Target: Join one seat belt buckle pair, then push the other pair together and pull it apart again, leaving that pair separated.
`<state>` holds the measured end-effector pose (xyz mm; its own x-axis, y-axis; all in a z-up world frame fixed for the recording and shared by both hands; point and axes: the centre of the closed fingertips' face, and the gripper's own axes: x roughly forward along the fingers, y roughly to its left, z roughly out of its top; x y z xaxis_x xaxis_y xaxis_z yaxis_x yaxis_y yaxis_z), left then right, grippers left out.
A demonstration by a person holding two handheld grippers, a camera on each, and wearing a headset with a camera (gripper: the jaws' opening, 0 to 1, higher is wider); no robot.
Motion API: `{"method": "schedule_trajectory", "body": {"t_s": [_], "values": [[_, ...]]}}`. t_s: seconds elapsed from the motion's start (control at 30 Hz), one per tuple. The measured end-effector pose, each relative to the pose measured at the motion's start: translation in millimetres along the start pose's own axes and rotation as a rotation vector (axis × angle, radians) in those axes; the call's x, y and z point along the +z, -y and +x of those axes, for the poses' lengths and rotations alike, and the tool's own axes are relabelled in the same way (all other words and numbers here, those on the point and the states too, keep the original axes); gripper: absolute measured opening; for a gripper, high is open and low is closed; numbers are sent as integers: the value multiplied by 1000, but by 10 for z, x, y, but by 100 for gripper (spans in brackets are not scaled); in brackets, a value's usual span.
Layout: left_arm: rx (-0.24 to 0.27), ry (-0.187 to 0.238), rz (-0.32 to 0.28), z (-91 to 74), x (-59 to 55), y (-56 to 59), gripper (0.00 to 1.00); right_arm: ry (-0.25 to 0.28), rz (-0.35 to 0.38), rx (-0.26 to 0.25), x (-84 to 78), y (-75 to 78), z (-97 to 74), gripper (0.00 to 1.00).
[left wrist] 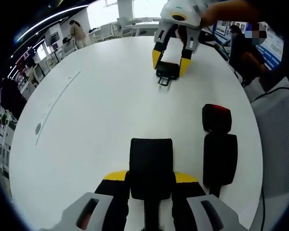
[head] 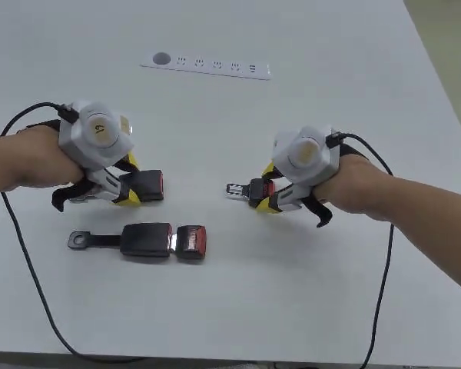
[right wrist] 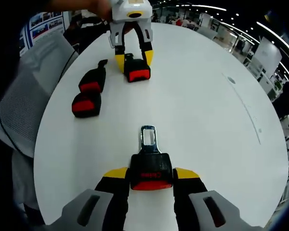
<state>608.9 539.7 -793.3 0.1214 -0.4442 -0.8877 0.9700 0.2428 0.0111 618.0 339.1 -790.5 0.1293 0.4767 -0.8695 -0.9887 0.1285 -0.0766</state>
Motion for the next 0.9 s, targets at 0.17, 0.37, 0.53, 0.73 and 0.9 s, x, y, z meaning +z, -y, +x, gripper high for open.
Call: {"method": "schedule_trajectory", "body": {"t_s": [0.17,0.37,0.53,0.73,0.9], "values": [[-8,8,4,-33,48,20,35,10,12,16,-17,-1,32,32],[-10,-7,66,-16,46,32,34,8,-9,39,6,-38,50,32],[-19,-10,84,-25,80,83,34,4,-22,55,23,-43,49,32],[-24,-30,108,-31,122,124,34,13,-17,66,105,-47,90,32],[-21,-39,114,-46,152,157,34,35,-23,70,289,-69,186,32]]}}
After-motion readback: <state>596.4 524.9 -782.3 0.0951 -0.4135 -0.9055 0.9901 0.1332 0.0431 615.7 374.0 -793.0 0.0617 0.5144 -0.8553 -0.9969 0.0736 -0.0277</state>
